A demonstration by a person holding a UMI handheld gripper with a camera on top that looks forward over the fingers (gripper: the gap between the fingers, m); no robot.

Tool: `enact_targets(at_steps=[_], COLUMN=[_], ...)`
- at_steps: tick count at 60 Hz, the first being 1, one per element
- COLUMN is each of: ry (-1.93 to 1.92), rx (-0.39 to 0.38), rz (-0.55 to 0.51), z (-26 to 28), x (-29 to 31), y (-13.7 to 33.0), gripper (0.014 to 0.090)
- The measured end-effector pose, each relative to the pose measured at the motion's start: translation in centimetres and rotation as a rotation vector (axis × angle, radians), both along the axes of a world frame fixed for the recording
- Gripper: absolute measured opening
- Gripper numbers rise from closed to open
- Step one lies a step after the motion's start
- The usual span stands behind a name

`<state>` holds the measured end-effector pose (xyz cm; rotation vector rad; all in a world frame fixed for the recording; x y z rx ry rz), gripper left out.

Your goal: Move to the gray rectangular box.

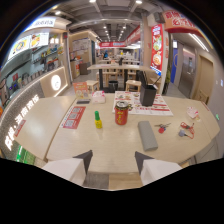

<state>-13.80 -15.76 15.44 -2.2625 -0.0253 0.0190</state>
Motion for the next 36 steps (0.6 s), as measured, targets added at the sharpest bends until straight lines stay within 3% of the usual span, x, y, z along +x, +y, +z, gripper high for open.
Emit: enact_targets(at_steps=[12,22,36], ry=[0.009,-0.031,-0.077], rx=[-0.017,-0.059,-0.085], rz=[-0.012,-0.038,-0.077], z=[-1.2,-3.0,-5.8], x=[1.2,6.3,12.7], y=[0.0,-1.3,0.7], gripper=[0.0844,0.0844,0.0842])
